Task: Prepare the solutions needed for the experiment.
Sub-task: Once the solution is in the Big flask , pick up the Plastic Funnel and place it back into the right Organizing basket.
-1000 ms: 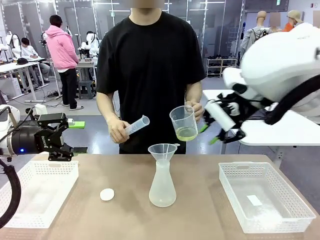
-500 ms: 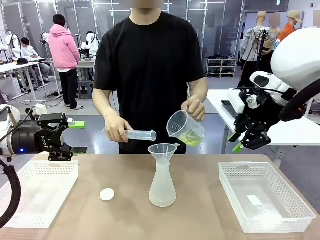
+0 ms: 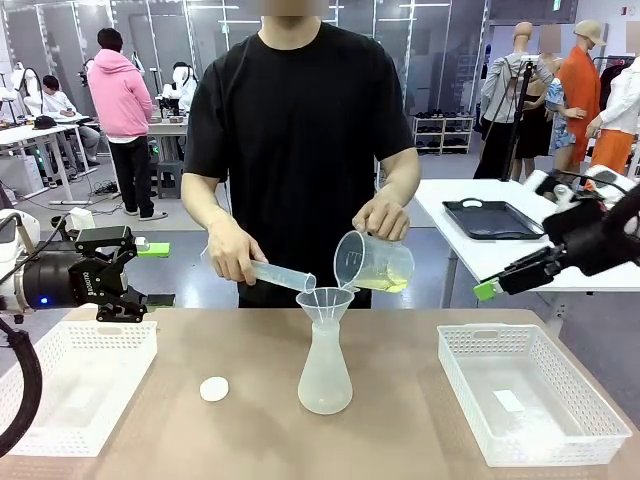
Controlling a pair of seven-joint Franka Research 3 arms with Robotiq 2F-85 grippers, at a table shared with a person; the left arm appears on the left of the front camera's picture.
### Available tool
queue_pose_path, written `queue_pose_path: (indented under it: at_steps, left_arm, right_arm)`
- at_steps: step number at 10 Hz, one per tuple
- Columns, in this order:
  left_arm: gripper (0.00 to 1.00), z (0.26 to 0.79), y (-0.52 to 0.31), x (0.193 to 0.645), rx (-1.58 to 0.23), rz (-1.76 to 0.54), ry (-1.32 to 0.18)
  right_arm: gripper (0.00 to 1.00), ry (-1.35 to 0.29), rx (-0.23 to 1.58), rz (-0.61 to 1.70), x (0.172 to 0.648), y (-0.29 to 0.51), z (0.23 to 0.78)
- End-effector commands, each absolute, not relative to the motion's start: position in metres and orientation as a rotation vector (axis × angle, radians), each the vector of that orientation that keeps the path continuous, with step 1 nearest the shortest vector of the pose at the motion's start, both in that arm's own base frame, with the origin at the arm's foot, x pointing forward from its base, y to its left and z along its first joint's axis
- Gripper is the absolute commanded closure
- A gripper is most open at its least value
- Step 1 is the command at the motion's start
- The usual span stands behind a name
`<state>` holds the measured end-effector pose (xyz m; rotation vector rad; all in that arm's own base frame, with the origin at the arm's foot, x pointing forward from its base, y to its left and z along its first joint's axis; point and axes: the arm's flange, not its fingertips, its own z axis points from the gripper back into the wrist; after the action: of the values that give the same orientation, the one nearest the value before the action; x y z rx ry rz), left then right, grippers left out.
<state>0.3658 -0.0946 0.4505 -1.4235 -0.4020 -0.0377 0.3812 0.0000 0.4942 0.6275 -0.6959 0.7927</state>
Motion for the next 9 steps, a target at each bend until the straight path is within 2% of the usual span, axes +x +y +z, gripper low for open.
queue_pose_path:
  at_steps: [1,2,4,5,6,9]
  left_arm:
    - [0.0,0.453,-0.097,0.366,-1.446,-0.026,-0.399]
    - [0.0,0.453,-0.097,0.366,-1.446,-0.026,-0.399]
    - [0.0,0.453,-0.097,0.366,-1.446,-0.026,-0.399]
    - [0.0,0.453,-0.097,0.366,-1.446,-0.026,-0.399]
    - [0.0,0.453,-0.097,0.366,-1.446,-0.026,-0.399]
    - [0.0,0.453,-0.097,0.366,-1.446,-0.026,-0.399]
  right_arm:
    - [0.56,-0.789,0.781,0.507,0.361,0.001,0.478]
    - [0.56,-0.805,0.915,0.415,0.362,-0.001,0.463]
    - [0.56,-0.77,0.984,0.411,0.367,0.008,0.455]
    - [0.56,-0.767,0.979,0.472,0.37,0.013,0.455]
    - [0.56,-0.76,0.956,0.41,0.37,-0.003,0.461]
    - [0.56,-0.76,0.956,0.41,0.37,-0.003,0.461]
